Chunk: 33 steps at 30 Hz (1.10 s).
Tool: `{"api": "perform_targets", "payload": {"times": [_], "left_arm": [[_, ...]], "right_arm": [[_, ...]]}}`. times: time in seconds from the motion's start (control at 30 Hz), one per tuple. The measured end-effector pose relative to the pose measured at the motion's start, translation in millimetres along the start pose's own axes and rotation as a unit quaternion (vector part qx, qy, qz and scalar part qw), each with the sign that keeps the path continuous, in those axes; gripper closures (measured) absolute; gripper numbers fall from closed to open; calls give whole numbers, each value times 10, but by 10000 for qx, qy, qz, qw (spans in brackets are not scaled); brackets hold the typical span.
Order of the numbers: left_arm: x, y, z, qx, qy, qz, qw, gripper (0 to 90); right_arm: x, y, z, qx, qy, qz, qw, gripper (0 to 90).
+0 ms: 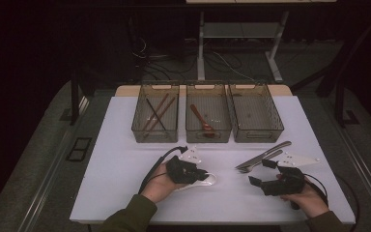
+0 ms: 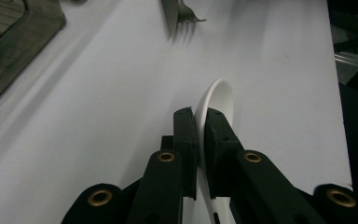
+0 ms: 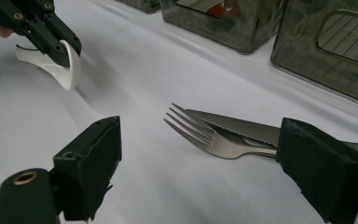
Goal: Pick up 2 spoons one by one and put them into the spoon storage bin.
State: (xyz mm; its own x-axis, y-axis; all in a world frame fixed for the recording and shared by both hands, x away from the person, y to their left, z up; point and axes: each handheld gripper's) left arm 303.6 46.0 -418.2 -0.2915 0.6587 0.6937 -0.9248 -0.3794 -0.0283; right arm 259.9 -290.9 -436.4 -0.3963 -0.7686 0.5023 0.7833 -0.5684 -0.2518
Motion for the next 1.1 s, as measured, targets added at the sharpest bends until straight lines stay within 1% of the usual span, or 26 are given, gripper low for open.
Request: {"api": "perform_targets", "payload": {"times": [0.2,0.4,0.53,0.57,0.73,0.8,0.87,0.93,0.97,1.0,1.07,1.1], "left_arm": [[18,-87,66,63,90,111,9999,839],[25,-174,177,104,167,293,9994,840],[23,-247,260,96,217,411,9989,840],[18,-268,281,121,268,433,9986,841],[24,-392,405,141,329,593,9976,841],[30,-453,455,185,369,651,9970,841],[44,-511,509,209,361,711,9966,841],[57,-573,564,233,389,771,9960,841],[62,-598,592,253,393,798,9957,841],[68,-634,622,221,410,839,9954,841],[75,-691,674,268,441,896,9946,841],[83,-725,701,258,415,914,9946,841]], "right_arm": [[4,3,1,-7,7,-6,10000,144],[6,3,1,-1,12,-12,10000,144],[8,4,1,6,18,-11,10000,144],[9,6,0,11,21,-11,10000,144],[14,12,2,-11,52,-17,10000,144],[14,16,2,-12,59,-27,10000,144],[15,21,4,32,76,-41,10000,144],[22,12,4,-31,60,-20,10000,144],[21,16,4,-12,75,-30,10000,144],[22,16,4,-19,74,-31,10000,144],[25,16,6,-17,89,-31,10000,144],[27,16,7,-11,92,-31,10000,144]]}}
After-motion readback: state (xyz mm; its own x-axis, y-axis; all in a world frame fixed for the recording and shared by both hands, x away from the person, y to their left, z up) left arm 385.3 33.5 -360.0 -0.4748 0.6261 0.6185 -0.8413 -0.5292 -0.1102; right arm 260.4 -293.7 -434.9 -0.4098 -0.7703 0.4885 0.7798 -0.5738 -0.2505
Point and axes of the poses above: each handheld gripper's, and its own axes: x roughly backward along the jaws, z roughly out of its top, y roughly to its right, and after that the axes turned 10 degrees about z, right-handed
